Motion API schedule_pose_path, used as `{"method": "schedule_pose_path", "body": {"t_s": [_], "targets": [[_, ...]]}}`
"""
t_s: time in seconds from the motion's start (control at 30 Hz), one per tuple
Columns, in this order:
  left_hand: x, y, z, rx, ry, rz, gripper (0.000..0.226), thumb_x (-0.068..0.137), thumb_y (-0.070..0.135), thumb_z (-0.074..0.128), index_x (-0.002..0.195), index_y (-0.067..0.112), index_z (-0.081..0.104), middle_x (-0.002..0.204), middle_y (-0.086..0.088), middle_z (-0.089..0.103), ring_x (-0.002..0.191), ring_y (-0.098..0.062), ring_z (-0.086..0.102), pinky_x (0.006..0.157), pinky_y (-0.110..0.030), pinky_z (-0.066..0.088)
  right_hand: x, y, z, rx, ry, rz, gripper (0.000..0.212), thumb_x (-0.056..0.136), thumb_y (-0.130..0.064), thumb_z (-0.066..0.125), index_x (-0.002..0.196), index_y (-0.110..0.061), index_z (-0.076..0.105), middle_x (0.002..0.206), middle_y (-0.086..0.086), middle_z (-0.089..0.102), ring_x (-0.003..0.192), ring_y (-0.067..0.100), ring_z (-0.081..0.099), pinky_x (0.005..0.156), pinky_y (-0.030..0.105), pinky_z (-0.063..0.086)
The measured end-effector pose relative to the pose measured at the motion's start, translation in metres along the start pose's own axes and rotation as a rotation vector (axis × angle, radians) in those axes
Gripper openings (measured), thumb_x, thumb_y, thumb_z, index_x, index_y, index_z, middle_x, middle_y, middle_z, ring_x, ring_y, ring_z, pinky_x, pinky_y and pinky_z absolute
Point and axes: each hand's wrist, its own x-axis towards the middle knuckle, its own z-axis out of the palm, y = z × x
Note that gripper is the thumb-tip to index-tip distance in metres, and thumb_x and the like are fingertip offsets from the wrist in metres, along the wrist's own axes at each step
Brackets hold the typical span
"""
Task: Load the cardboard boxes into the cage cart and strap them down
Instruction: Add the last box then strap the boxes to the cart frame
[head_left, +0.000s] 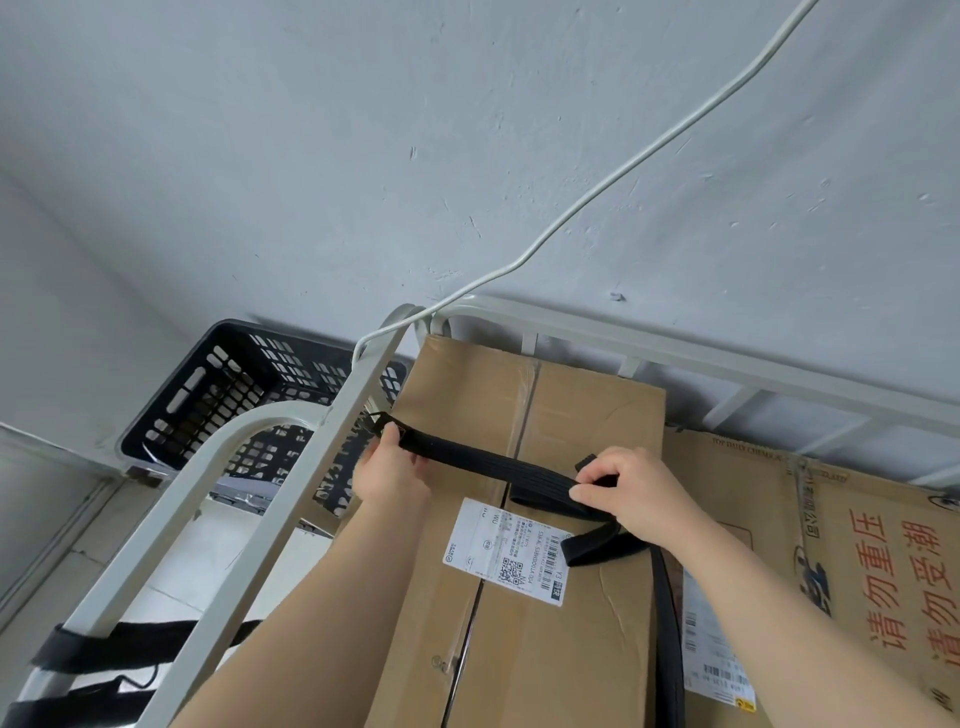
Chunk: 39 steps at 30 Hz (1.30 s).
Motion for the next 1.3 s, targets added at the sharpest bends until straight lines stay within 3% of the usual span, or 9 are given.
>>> {"method": "schedule_pose_path", "body": {"t_s": [0.17,0.37,0.43,0.63,0.73,0.87,0.93,1.07,1.3], "targets": [[0.010,0.005,-0.001,0.140,-0.061,0.025,0.029,0.091,0.009,0.062,0.120,0.007,0.057,0.087,-0.004,0.063,0.091,-0.022,0.065,0.081,-0.037,0.056,0.003,0.004,0.004,-0.014,-0.002,-0.001,0.007,0.079,-0.029,0.075,0.075,-0.029,0.069,0.090,-0.015,0.061,0.084,0.009,0.059,0.059,0.017,0.042],[0.015,0.005,0.011,0.261,-0.163,0.045,0.010,0.093,0.006,0.058,0.103,0.008,0.059,0.083,-0.006,0.062,0.073,-0.018,0.061,0.075,-0.036,0.053,-0.002,0.010,0.000,-0.004,0.007,0.031,0.008,0.081,-0.029,0.073,0.075,-0.027,0.068,0.093,-0.014,0.061,0.081,0.015,0.063,0.054,0.016,0.046],[0.013,0.007,0.016,0.287,-0.178,0.066,0.008,0.093,0.005,0.056,0.100,0.008,0.059,0.083,-0.007,0.061,0.073,-0.018,0.060,0.076,-0.037,0.053,-0.006,0.011,-0.001,0.009,0.009,0.038,0.008,0.081,-0.029,0.073,0.075,-0.028,0.068,0.095,-0.013,0.062,0.084,0.015,0.062,0.060,0.016,0.046],[0.018,0.002,0.015,0.321,-0.127,0.122,0.027,0.098,0.010,0.045,0.122,0.008,0.057,0.104,-0.009,0.059,0.085,-0.023,0.058,0.082,-0.038,0.053,-0.009,0.012,0.003,-0.003,0.012,0.036,0.010,0.081,-0.031,0.072,0.073,-0.032,0.066,0.097,-0.009,0.060,0.085,0.007,0.057,0.061,0.015,0.036],[0.017,0.002,0.015,0.302,-0.136,0.095,0.026,0.099,0.012,0.046,0.123,0.009,0.056,0.102,-0.007,0.058,0.091,-0.023,0.057,0.087,-0.040,0.053,-0.009,0.014,0.000,0.001,0.019,0.037,0.009,0.081,-0.031,0.072,0.074,-0.030,0.067,0.097,-0.011,0.062,0.081,0.005,0.057,0.061,0.017,0.039],[0.005,0.006,0.017,0.288,-0.218,0.063,0.012,0.097,0.009,0.052,0.109,0.005,0.055,0.084,-0.007,0.058,0.075,-0.019,0.060,0.064,-0.033,0.054,-0.014,0.014,-0.007,0.043,-0.004,0.107,0.006,0.080,-0.033,0.073,0.078,-0.030,0.068,0.092,-0.011,0.068,0.079,0.015,0.065,0.070,0.031,0.052],[-0.002,0.002,0.021,0.304,-0.280,0.016,0.007,0.094,0.008,0.057,0.100,0.004,0.056,0.084,-0.009,0.064,0.074,-0.018,0.063,0.054,-0.028,0.053,-0.022,0.010,-0.015,0.079,-0.002,0.125,0.008,0.080,-0.034,0.073,0.079,-0.027,0.071,0.088,-0.012,0.070,0.078,0.012,0.067,0.071,0.029,0.053],[-0.029,-0.018,0.021,0.344,-0.412,-0.076,0.011,0.097,0.014,0.054,0.101,0.005,0.060,0.095,-0.009,0.071,0.086,-0.018,0.066,0.067,-0.033,0.055,-0.055,0.012,-0.038,0.091,-0.002,0.172,0.008,0.081,-0.030,0.073,0.078,-0.022,0.074,0.079,-0.010,0.070,0.061,0.002,0.061,0.054,0.017,0.043],[-0.114,-0.050,-0.002,0.405,-0.583,-0.139,0.020,0.101,0.014,0.044,0.095,0.002,0.058,0.083,-0.008,0.064,0.077,-0.020,0.062,0.081,-0.039,0.054,-0.173,0.049,-0.102,0.034,0.107,0.308,0.015,0.078,-0.014,0.072,0.079,-0.029,0.067,0.092,-0.013,0.066,0.089,0.006,0.061,0.068,0.018,0.044]]}}
